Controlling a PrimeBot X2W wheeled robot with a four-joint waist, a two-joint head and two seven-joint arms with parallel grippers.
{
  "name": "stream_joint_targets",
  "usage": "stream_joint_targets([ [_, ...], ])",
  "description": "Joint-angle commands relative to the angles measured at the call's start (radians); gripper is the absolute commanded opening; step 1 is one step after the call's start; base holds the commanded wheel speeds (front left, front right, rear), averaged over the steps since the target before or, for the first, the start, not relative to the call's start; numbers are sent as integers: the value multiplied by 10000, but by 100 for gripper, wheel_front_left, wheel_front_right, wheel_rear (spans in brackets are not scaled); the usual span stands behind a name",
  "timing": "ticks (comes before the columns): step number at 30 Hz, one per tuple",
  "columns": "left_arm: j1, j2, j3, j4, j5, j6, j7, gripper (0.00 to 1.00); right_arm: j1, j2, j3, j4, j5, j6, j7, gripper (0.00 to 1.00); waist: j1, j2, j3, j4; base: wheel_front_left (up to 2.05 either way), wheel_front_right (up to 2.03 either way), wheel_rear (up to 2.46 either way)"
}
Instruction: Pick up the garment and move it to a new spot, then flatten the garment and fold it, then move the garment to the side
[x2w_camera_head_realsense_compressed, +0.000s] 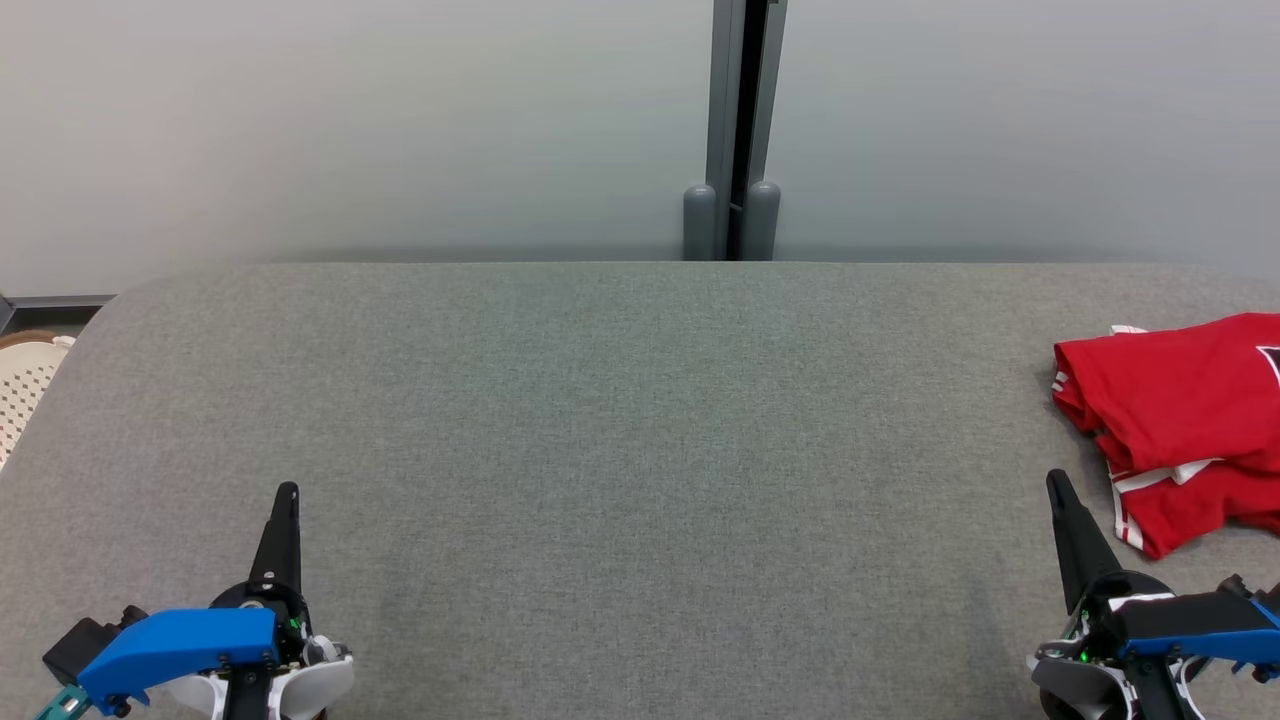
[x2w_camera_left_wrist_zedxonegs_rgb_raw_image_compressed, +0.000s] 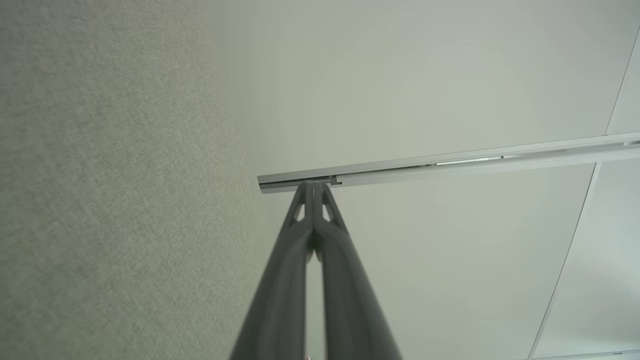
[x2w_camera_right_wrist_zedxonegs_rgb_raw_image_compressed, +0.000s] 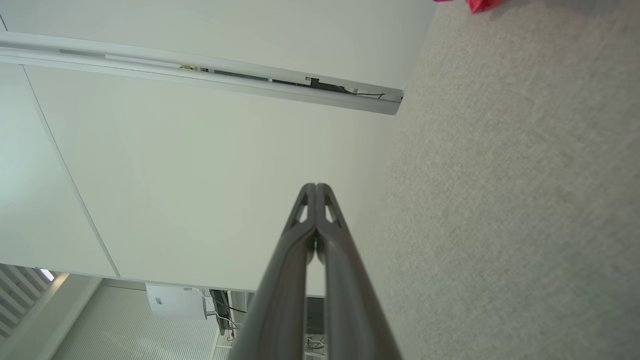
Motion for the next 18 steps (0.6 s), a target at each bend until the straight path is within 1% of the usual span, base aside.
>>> stream_joint_targets([
  [1,-155,-10,78,-68,-175,-74,40,0,-139,-46,-29,-96,191,4,44,0,0,-1,-4,2,0,0,0],
  [18,-276,-22,264,-119,-1266,-192,353,0,-182,-51,-131,-205,1403,4,374,0,0,-1,-71,30,0,0,0],
])
